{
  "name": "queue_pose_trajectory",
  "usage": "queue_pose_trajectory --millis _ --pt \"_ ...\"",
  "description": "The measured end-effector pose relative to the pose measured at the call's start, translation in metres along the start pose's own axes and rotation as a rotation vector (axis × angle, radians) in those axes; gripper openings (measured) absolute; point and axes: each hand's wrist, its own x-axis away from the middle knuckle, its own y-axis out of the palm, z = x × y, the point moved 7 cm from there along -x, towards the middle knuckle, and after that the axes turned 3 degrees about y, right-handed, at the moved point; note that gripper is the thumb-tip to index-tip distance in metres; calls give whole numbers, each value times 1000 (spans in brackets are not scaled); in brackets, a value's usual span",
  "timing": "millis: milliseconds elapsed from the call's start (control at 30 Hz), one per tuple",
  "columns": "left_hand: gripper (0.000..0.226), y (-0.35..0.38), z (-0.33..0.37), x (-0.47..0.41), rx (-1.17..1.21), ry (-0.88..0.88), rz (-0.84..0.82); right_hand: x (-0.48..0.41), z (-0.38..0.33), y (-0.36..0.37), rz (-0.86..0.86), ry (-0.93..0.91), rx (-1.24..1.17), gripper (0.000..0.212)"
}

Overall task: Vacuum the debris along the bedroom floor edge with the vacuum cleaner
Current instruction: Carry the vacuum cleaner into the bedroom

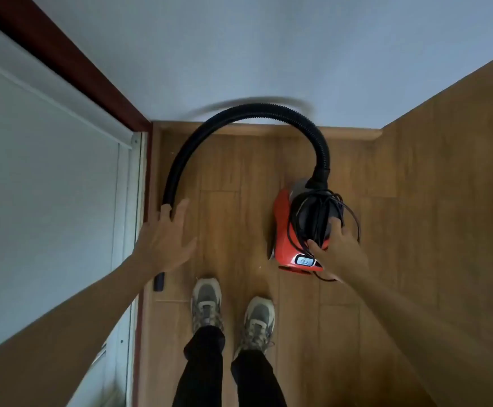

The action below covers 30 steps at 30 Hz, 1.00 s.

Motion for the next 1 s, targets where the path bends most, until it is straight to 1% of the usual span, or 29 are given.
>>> queue_pose_trajectory --millis 200,467,633,700,867,1000 --pt "95 23 -20 -36 33 -38 28 -35 16 23 12 67 -39 71" --pt "92 37 -36 -96 90 -79 29 -72 35 43 104 198 -146 69" --pt "92 38 -35 -152 101 -63 38 -90 34 60 142 195 -175 75" --pt "91 37 -40 -173 107 -72 74 -96 30 65 190 196 -212 74" --pt "93 28 -51 -220 127 -127 170 -100 29 72 388 190 -335 59" --pt "95 25 -75 -250 285 -246 208 -102 31 78 526 197 -399 52"
